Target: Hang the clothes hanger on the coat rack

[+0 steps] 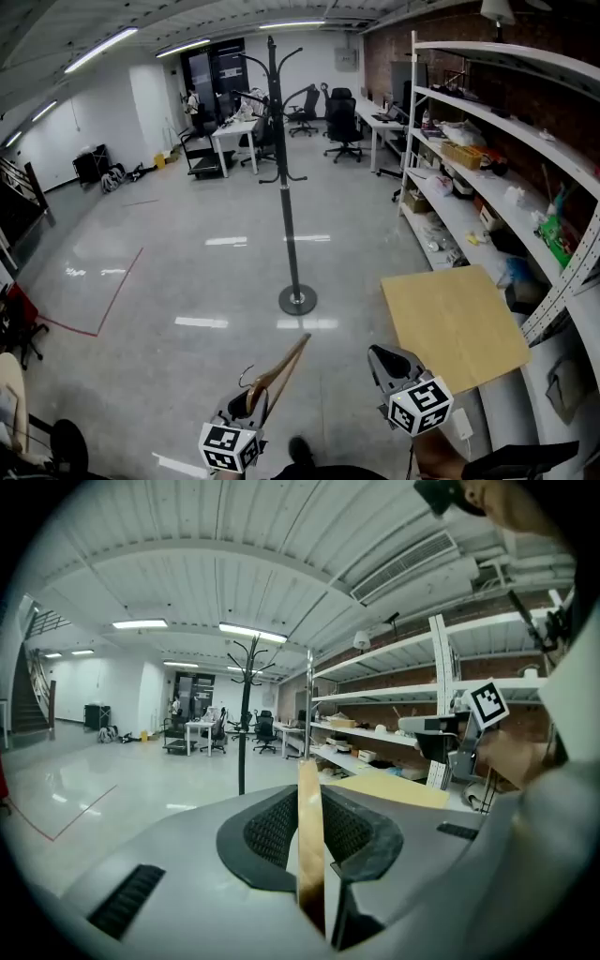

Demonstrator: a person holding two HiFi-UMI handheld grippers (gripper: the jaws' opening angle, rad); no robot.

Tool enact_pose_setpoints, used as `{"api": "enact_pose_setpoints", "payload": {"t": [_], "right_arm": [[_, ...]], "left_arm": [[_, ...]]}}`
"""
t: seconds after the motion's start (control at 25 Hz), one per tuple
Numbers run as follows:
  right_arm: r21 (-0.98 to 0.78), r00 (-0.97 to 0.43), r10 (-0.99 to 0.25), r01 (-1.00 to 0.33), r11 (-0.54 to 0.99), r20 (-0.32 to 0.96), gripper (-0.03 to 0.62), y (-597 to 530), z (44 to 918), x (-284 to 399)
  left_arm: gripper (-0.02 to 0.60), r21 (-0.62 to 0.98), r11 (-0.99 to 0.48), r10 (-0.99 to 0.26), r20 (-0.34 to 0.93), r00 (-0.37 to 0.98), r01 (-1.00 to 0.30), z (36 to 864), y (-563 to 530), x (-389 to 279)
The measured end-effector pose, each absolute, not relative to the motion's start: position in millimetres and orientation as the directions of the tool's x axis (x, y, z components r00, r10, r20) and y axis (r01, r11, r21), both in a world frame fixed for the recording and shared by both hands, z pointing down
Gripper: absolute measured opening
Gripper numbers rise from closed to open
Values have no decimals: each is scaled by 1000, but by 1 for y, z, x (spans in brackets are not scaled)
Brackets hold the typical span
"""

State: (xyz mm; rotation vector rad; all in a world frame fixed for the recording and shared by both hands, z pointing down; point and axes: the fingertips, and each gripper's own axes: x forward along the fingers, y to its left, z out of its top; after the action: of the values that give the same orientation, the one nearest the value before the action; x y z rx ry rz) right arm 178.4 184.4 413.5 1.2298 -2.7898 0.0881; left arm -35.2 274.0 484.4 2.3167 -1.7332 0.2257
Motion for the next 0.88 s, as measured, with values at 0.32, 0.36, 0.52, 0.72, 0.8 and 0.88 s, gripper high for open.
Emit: {"api": "enact_pose_setpoints", "payload": {"t": [0.32, 0.36, 0.52, 0.72, 0.8, 0.88], "right_arm": [[14, -663, -742, -744, 668, 100, 8, 104, 397, 111], [12, -663, -742, -745, 667, 97, 8, 95, 395, 105], [14, -643, -758, -762, 648, 111, 8, 67, 395, 85], [4, -627, -768, -774, 633, 132, 8, 28, 400, 78], [0, -628, -767, -774, 633, 135, 8, 11, 402, 74], [-4, -632, -763, -771, 637, 133, 8, -7, 406, 69]], "left_arm": [[52, 88, -342, -903, 243, 353, -936, 479, 184, -89], [52, 88, -354, -899, 244, 364, -931, 478, 175, -94], [52, 99, -387, -883, 246, 399, -917, 479, 144, -112], [52, 121, -408, -866, 264, 426, -905, 489, 104, -115], [52, 122, -413, -860, 273, 431, -902, 493, 87, -117], [52, 125, -413, -858, 278, 432, -902, 496, 70, -122]]}}
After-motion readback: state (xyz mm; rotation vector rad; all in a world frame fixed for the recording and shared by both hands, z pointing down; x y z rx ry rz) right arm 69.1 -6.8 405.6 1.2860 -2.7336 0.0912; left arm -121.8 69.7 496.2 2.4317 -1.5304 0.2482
